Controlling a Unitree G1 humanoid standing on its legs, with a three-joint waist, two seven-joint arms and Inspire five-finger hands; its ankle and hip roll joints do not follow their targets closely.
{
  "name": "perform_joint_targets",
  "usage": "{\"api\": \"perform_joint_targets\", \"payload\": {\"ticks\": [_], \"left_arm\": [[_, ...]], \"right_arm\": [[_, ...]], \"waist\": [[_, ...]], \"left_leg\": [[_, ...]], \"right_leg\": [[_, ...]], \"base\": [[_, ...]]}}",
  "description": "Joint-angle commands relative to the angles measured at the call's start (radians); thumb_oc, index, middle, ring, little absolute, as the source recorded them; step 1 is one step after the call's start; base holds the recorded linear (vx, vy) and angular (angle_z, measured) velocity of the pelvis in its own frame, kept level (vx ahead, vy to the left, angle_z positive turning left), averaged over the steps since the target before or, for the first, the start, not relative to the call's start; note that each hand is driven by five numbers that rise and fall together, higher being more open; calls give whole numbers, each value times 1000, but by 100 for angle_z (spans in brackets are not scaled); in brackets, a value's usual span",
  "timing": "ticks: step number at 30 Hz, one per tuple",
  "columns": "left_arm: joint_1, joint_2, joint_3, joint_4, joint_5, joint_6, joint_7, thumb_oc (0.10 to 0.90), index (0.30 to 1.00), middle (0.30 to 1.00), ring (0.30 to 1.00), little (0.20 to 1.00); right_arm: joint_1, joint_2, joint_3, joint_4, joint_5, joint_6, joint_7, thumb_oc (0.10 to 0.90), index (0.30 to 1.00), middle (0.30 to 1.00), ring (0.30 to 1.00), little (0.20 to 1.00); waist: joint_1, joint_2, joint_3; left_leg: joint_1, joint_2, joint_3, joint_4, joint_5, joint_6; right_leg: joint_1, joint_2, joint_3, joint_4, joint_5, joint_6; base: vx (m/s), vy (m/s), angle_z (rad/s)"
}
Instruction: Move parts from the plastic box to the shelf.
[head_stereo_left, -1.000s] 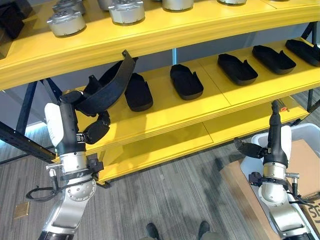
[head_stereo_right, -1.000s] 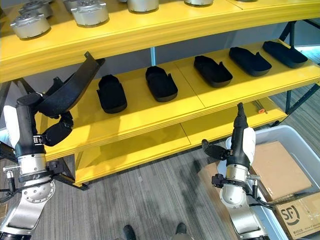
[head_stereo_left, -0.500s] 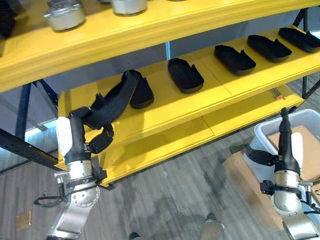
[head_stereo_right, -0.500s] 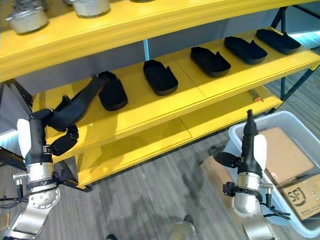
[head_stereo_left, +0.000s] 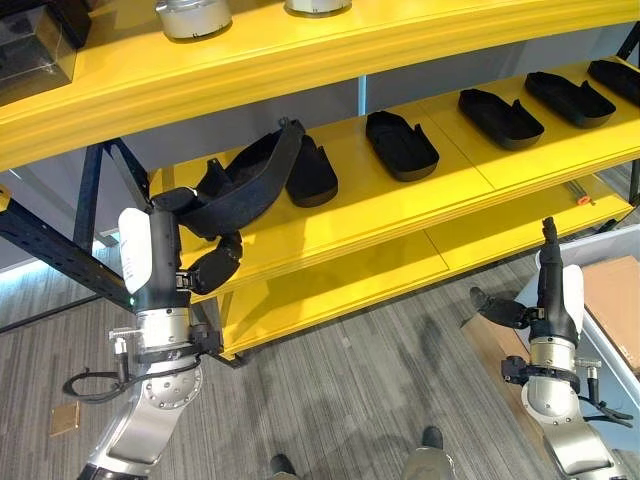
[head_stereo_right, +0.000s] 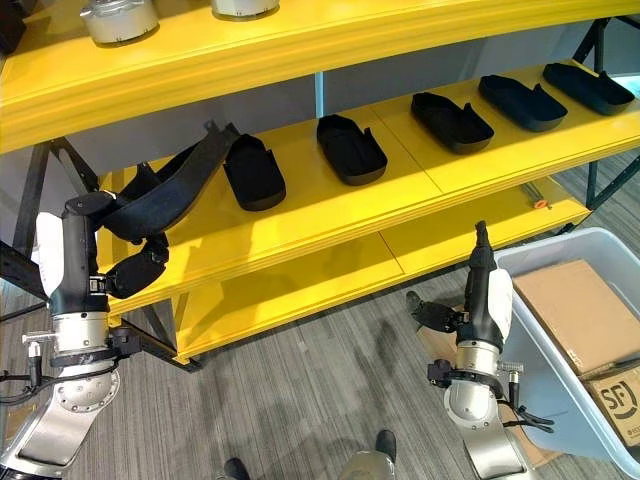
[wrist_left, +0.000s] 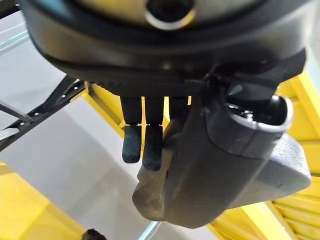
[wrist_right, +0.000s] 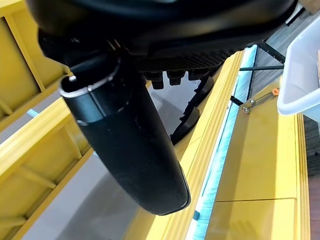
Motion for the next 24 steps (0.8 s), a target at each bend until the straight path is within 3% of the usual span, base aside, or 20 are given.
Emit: {"api": "perform_joint_targets", "payload": {"ticks": [1,9,13,20,24], "left_arm": [[-95,13,121,-77,55,-65,105,400,300,300,300,300],[-179,57,83,-16,97,41,135,400,300,300,300,300],[-361,116,-2,106,86,168,213,400,300,300,300,300],[-559,173,-56,265,43,251,323,400,300,300,300,300],[-612,176,-72,299,31,260,369,400,300,300,300,300]], "right_arm": [[-81,-55,-30,-146,-50,-64,-34,900,1000,1000,1000,1000],[-114,-89,17,-158,-13,-73,30,900,1000,1000,1000,1000],[-180,-122,67,-159,-14,-71,28,900,1000,1000,1000,1000],[-243,-157,80,-165,-2,-83,33,900,1000,1000,1000,1000],[-253,-154,66,-171,-9,-106,41,900,1000,1000,1000,1000]], "waist": [[9,9,-30],[0,0,-18],[-27,8,18],[-63,10,93],[-74,6,122]], "left_leg": [[4,-4,-48,21,-60,69],[-37,30,-57,51,-45,45],[-88,50,-55,79,-36,28],[-181,62,-51,116,-35,20],[-236,71,-58,141,-34,15]], "right_leg": [[-15,58,2,111,-139,-31],[-31,86,20,129,-162,-46],[-101,99,45,184,-183,-51],[-230,101,90,261,-196,-53],[-290,107,104,291,-202,-62]], "base": [[41,-75,1],[49,-41,0],[-56,34,-2],[-121,59,-8],[-107,48,-6]]}}
